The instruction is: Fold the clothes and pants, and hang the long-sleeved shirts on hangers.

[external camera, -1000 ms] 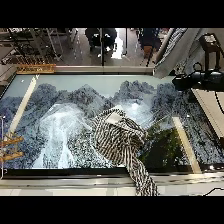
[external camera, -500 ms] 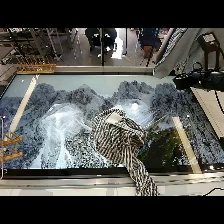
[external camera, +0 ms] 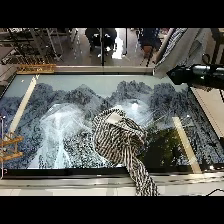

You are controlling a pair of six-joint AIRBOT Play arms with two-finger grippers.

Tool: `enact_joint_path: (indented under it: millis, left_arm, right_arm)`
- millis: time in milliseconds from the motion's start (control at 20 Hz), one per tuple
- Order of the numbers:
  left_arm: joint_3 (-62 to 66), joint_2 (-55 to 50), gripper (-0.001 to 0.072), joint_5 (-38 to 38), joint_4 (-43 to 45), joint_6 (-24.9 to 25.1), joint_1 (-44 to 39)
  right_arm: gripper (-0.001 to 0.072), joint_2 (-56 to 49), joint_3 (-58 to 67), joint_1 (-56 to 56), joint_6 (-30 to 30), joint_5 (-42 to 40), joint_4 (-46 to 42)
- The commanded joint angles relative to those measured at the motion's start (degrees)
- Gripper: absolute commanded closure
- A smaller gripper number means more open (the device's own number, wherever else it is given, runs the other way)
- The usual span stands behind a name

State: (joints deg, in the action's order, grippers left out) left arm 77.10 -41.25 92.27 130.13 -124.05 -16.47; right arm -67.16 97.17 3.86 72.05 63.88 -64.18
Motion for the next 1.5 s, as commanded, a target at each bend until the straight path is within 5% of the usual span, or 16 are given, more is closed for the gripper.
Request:
enact_joint_path:
  millis: [0,50,100,200,300,400,450,550,600,850,1050,1150,1350,1450]
  left_arm:
    - [0.0,-1.4,0.0017,-1.1,-4.9,4.6,0.0]
    - [0.0,-2.6,0.0196,-3.1,-8.9,9.0,0.0]
    - [0.0,-4.0,0.0289,-6.6,-14.0,12.6,0.0]
    - [0.0,-8.9,0.0244,-15.3,-26.6,19.5,0.0]
    - [0.0,-15.3,0.0075,-19.0,-37.3,25.0,0.0]
    - [0.0,-23.9,0.0063,-19.7,-45.3,30.9,0.0]
    - [0.0,-28.1,0.0063,-20.5,-49.0,34.9,0.1]
    - [0.1,-36.7,0.0065,-22.1,-57.5,42.1,0.9]
    - [0.1,-40.9,0.0065,-23.2,-62.2,44.8,2.1]
    - [4.5,-59.8,0.0124,-23.3,-98.3,59.5,9.8]
    - [17.3,-70.8,0.0124,-20.4,-98.0,57.7,7.5]
    - [22.8,-74.7,0.0124,-19.6,-90.5,52.1,5.2]
    - [25.5,-78.2,0.0131,-16.4,-78.3,43.7,1.2]
    - [25.6,-78.2,0.0546,-16.6,-76.8,42.3,0.8]
  right_arm:
    - [0.0251,1.4,0.1,0.0,2.3,5.8,1.3]
    - [0.0260,1.4,0.1,0.0,2.4,8.4,1.3]
    - [0.0261,1.3,0.1,0.0,2.4,11.0,1.3]
    - [0.0316,0.3,-0.2,0.0,2.5,19.0,1.4]
    - [0.0315,-0.4,-4.6,0.0,2.5,26.8,3.0]
    - [0.0315,-0.3,-13.6,0.0,1.8,30.9,5.3]
    - [0.0296,-0.3,-18.7,0.0,1.8,30.4,6.5]
    - [0.0091,-0.4,-29.8,0.0,1.9,25.0,10.3]
    - [0.0057,-0.4,-34.3,0.0,1.9,22.0,12.5]
    - [0.0057,-2.1,-46.8,-4.9,0.3,7.4,18.3]
    - [0.0070,-9.5,-45.2,-12.9,1.5,-6.4,20.8]
    - [0.0084,-12.9,-43.3,-14.8,1.4,-11.0,24.8]
    - [0.0308,-14.6,-38.7,-15.3,5.4,-14.0,23.6]
    - [0.0524,-14.6,-37.5,-15.4,7.2,-12.9,22.3]
